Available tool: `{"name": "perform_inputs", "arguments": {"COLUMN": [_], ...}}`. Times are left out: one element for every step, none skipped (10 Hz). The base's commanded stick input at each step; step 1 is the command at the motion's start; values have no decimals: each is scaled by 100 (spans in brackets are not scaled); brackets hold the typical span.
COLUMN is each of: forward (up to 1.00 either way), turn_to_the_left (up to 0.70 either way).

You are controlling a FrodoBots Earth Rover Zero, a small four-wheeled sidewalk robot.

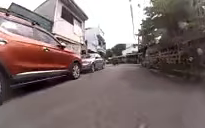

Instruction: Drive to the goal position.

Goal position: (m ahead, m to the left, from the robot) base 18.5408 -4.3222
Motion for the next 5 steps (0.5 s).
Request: {"name": "perform_inputs", "arguments": {"forward": [70,70,70,70,70], "turn_to_the_left": [0,0,0,0,0]}}
